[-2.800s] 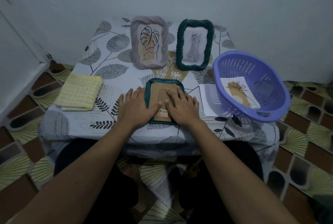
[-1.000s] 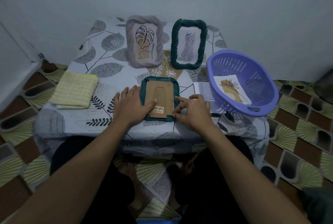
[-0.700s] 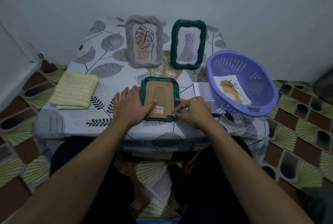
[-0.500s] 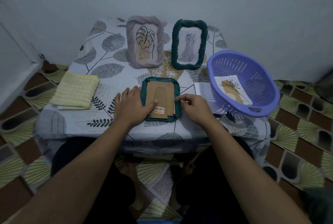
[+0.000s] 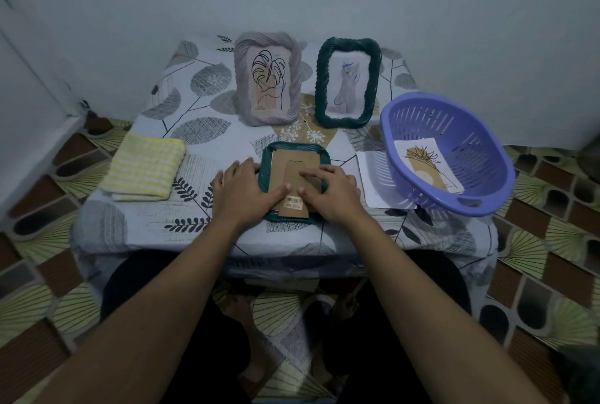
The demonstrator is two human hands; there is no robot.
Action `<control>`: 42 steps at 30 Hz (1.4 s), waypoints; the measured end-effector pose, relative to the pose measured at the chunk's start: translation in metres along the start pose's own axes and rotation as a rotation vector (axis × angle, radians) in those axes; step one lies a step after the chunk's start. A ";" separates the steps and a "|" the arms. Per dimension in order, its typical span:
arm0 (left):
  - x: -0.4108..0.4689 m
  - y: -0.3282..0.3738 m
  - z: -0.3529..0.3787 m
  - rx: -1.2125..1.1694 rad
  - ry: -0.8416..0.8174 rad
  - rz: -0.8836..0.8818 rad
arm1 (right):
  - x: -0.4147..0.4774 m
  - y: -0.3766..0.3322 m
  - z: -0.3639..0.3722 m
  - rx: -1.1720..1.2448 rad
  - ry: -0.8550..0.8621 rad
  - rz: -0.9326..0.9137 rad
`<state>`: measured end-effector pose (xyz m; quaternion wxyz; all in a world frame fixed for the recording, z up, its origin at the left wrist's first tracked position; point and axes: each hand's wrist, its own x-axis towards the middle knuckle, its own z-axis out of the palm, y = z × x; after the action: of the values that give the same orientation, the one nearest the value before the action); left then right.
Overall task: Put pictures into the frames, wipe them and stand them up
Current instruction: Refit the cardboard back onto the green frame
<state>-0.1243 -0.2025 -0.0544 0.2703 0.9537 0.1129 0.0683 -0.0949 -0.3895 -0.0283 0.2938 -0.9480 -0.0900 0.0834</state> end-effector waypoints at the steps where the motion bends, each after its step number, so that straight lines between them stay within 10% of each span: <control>1: -0.001 0.001 -0.001 -0.016 0.003 -0.002 | 0.000 -0.001 0.000 0.005 -0.001 0.006; 12: 0.004 -0.012 -0.030 -0.351 -0.186 -0.071 | -0.007 -0.013 0.009 0.011 -0.001 0.006; 19: -0.010 -0.008 -0.065 -0.710 0.024 -0.152 | -0.013 -0.039 0.025 0.078 -0.060 -0.101; 28: -0.018 0.020 -0.090 -0.669 0.259 -0.076 | -0.011 -0.066 0.024 0.775 -0.143 0.000; 42: -0.026 0.039 -0.049 -0.623 0.081 -0.023 | -0.011 -0.047 -0.010 1.366 -0.170 0.320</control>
<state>-0.1514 -0.2170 0.0057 0.5456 0.8201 0.1079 0.1342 -0.1090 -0.3589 0.0082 0.7990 -0.5433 0.1003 0.2372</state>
